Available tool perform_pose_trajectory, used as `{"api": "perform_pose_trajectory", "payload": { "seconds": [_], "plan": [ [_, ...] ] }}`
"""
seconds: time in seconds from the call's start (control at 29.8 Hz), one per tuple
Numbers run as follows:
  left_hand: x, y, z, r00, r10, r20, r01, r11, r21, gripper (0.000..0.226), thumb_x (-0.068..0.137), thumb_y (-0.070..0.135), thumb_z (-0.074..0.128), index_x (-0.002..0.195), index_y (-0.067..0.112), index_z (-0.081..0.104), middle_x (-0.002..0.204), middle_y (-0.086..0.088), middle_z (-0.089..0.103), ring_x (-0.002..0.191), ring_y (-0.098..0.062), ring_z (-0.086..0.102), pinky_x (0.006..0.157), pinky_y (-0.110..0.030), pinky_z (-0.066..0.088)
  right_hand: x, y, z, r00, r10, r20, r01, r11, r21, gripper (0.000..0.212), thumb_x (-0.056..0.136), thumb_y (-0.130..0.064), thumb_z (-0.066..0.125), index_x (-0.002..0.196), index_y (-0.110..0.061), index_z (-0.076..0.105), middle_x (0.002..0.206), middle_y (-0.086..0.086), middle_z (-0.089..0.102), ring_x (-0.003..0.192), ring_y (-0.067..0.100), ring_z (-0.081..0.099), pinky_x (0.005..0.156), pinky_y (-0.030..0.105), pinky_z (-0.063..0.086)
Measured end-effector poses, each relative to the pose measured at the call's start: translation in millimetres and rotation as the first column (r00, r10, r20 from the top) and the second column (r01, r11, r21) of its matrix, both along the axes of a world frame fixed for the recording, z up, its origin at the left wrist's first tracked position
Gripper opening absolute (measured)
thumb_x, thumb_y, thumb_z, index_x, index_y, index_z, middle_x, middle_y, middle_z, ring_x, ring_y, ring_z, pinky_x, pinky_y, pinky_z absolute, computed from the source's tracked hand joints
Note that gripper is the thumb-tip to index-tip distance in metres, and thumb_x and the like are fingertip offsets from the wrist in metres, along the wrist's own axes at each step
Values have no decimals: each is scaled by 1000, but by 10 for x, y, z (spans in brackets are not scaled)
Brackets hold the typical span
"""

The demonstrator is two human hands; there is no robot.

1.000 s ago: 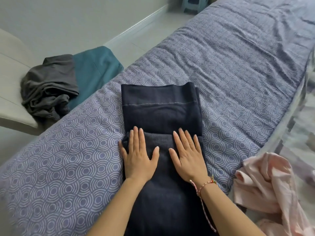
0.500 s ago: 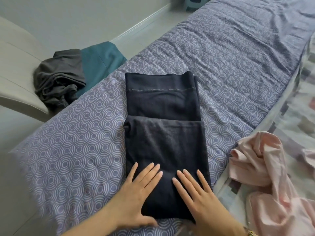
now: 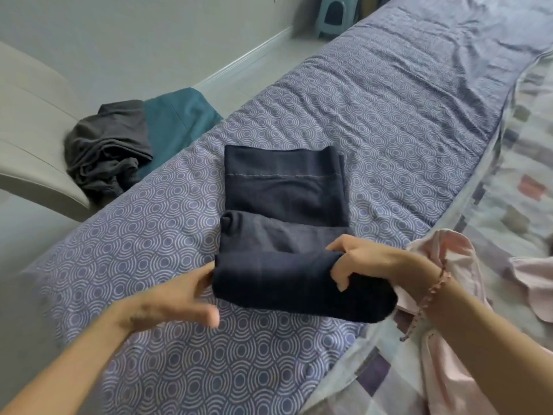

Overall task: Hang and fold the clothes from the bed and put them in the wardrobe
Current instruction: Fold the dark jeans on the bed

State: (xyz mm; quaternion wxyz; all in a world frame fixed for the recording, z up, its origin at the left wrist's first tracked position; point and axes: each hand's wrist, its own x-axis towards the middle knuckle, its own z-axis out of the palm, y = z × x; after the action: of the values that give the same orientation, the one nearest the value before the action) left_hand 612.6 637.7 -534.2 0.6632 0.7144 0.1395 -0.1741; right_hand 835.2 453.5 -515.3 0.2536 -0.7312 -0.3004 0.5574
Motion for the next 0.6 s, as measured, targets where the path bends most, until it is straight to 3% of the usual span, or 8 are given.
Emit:
{"api": "perform_pose_trajectory", "payload": {
  "seconds": [0.13, 0.24, 0.3, 0.34, 0.37, 0.44, 0.5, 0.6],
  "plan": [
    [34, -173, -160, 985, 142, 100, -164, 949, 269, 69, 32, 65, 80, 97, 65, 57, 95, 42, 60, 92, 19, 54, 78, -1, 39, 15, -145, -67, 971, -78, -226, 65, 996, -63, 37, 46, -3, 59, 82, 3, 65, 68, 10, 63, 61, 16, 61, 55, 15, 48],
    [238, -206, -507, 884, 455, 108, -467, 866, 175, 64, 52, 68, 70, 92, 19, 69, 81, 7, 69, 80, -2, 61, 69, -14, 47, -22, -255, -95, 899, -254, -358, 262, 965, -26, 23, 66, -14, 72, 87, -6, 72, 92, 14, 70, 81, 20, 68, 70, 26, 55],
    [395, -233, -607, 819, 564, 108, -574, 797, 189, 64, 65, 63, 61, 87, 3, 63, 75, -5, 66, 76, -10, 59, 65, -21, 46, -90, -381, -29, 878, -343, -335, 381, 923, 55, 73, 73, -58, 67, 113, 2, 61, 111, 24, 64, 102, 22, 64, 89, 21, 49],
    [454, -266, -635, 797, 593, 119, -603, 768, 214, 60, 71, 61, 59, 84, 2, 62, 75, -8, 65, 74, -10, 59, 64, -22, 46, -96, -419, -28, 847, -435, -306, 476, 876, 71, 129, 36, -84, 68, 127, 6, 50, 104, 26, 66, 99, 19, 66, 92, 18, 45],
    [486, -310, -648, 773, 622, 126, -632, 738, 236, 51, 79, 55, 59, 82, 5, 62, 75, -7, 66, 74, -10, 59, 64, -19, 45, -133, -436, -59, 757, -556, -343, 607, 793, 54, 153, 10, -74, 80, 136, 3, 41, 92, 21, 71, 89, 13, 68, 94, 22, 44],
    [533, -409, -625, 704, 696, 143, -702, 650, 291, 24, 93, 34, 53, 79, 15, 60, 75, 4, 63, 74, -4, 57, 60, -6, 42, -337, -438, -134, 624, -716, -314, 771, 630, 96, 123, 29, -56, 89, 136, -15, 44, 90, 1, 72, 84, 9, 68, 85, 28, 52],
    [588, -492, -632, 622, 762, 181, -765, 541, 350, 17, 96, 25, 47, 82, 19, 56, 77, 13, 59, 73, 1, 53, 58, -5, 40, -514, -421, -301, 521, -853, -38, 835, 500, 228, 66, 58, -29, 86, 116, -21, 56, 95, -5, 66, 91, 13, 65, 85, 32, 52],
    [688, -568, -701, 452, 864, 222, -849, 341, 403, 24, 97, 27, 43, 89, 12, 60, 80, 1, 63, 74, -16, 58, 63, -24, 38, -363, -56, -496, 313, -912, 266, 793, 405, 456, 38, 69, -27, 81, 97, -19, 55, 86, -5, 64, 81, 8, 60, 78, 22, 46]
  ]
}}
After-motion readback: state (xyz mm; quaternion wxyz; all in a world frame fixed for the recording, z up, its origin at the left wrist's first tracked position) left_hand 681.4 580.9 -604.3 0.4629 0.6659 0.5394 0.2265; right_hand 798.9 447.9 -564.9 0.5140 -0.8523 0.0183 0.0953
